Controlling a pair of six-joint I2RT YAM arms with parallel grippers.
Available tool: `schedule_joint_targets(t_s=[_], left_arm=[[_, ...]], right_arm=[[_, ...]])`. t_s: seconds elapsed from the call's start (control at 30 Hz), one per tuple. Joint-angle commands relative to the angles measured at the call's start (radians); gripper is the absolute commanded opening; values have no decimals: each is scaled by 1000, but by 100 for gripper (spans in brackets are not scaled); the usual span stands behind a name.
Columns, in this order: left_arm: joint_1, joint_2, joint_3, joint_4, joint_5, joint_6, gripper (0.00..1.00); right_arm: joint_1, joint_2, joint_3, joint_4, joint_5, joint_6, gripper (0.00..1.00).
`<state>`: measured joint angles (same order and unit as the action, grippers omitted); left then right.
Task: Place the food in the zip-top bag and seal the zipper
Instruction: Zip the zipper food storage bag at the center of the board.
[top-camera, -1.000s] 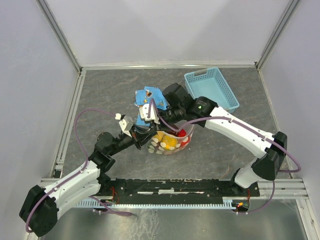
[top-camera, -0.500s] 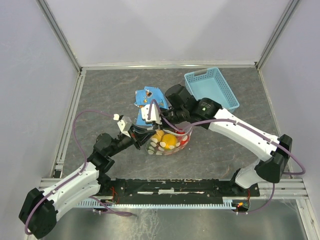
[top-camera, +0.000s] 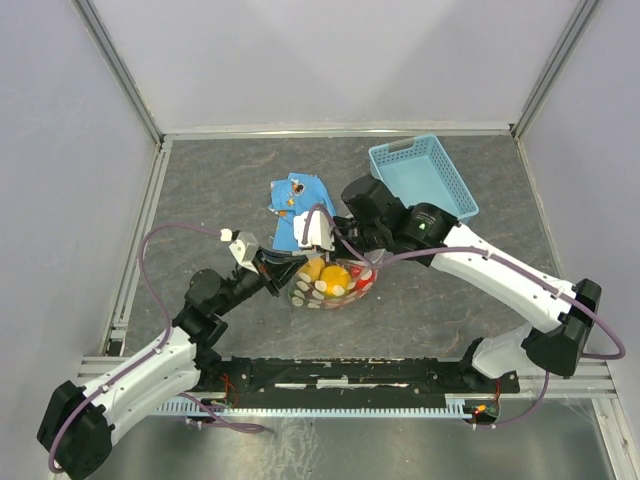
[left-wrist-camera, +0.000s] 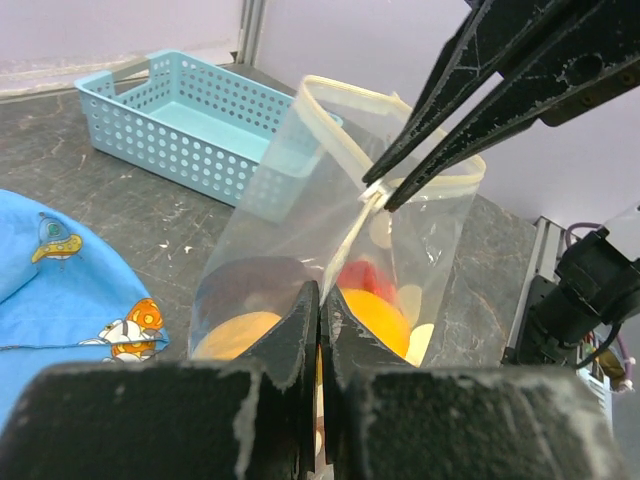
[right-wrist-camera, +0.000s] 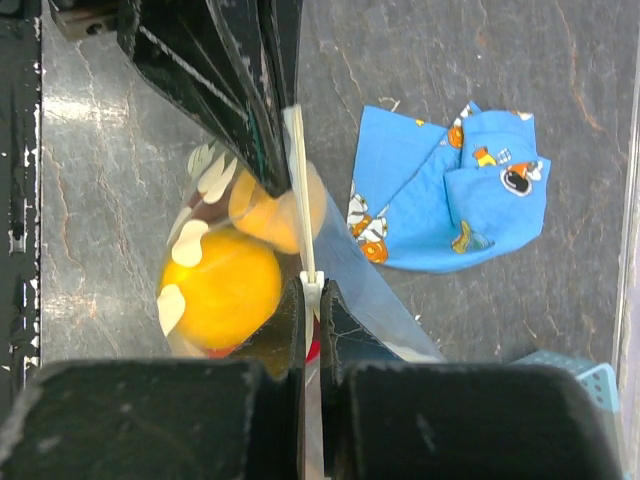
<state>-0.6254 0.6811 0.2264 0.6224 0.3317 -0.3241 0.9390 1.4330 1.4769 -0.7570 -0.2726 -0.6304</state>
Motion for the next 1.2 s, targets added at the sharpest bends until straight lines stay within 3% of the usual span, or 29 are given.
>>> schedule_joint_targets(t_s=[0.0,0.77,1.17], left_arm=[[1,-37,2,20,-111,31,3],[1,-203,-56,-44,-398,11,3],[1,-178,-54,-53,-426,2,3]], right_arm=[[-9,-69,-21,-20,120,32,2],[-8,-274,-189,4,371,223,2],[-15,-358,-283,-16,539,369,2]])
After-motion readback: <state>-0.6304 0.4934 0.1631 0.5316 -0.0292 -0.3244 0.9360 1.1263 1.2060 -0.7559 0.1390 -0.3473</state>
